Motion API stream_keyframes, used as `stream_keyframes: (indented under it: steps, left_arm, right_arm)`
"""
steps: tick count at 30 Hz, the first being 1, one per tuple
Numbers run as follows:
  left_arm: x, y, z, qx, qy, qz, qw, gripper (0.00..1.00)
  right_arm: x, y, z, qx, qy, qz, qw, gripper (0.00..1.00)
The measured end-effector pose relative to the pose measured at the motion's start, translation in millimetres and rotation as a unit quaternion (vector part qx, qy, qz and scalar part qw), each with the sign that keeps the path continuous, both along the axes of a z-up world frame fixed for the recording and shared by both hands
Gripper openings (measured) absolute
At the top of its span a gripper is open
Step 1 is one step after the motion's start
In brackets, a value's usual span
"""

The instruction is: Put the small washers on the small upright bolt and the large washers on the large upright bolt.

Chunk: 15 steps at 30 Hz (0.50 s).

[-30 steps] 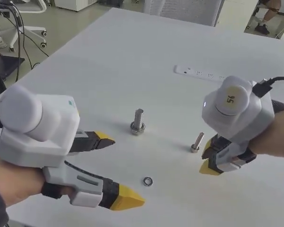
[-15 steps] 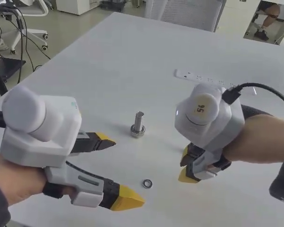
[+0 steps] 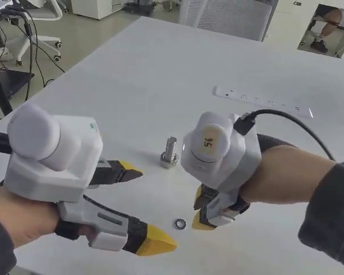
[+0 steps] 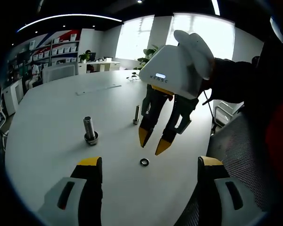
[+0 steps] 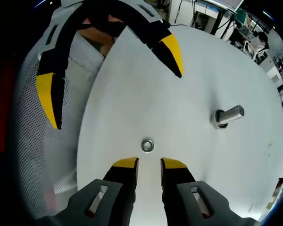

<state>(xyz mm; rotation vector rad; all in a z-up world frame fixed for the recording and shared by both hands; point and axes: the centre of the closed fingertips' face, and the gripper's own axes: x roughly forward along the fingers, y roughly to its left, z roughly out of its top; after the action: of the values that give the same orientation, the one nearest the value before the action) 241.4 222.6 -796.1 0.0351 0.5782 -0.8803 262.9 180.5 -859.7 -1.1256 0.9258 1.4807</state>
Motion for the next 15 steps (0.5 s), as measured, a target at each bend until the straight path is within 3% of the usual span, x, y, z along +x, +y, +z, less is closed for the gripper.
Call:
stream_keyframes:
  steps: [15]
  left_arm:
    - [1.7, 0.4, 0.2, -0.001, 0.0, 0.001, 1.0, 0.83]
  right_arm:
    - [-4.7, 13.2, -14.7, -0.006, 0.008, 0.017, 0.9998, 0.2]
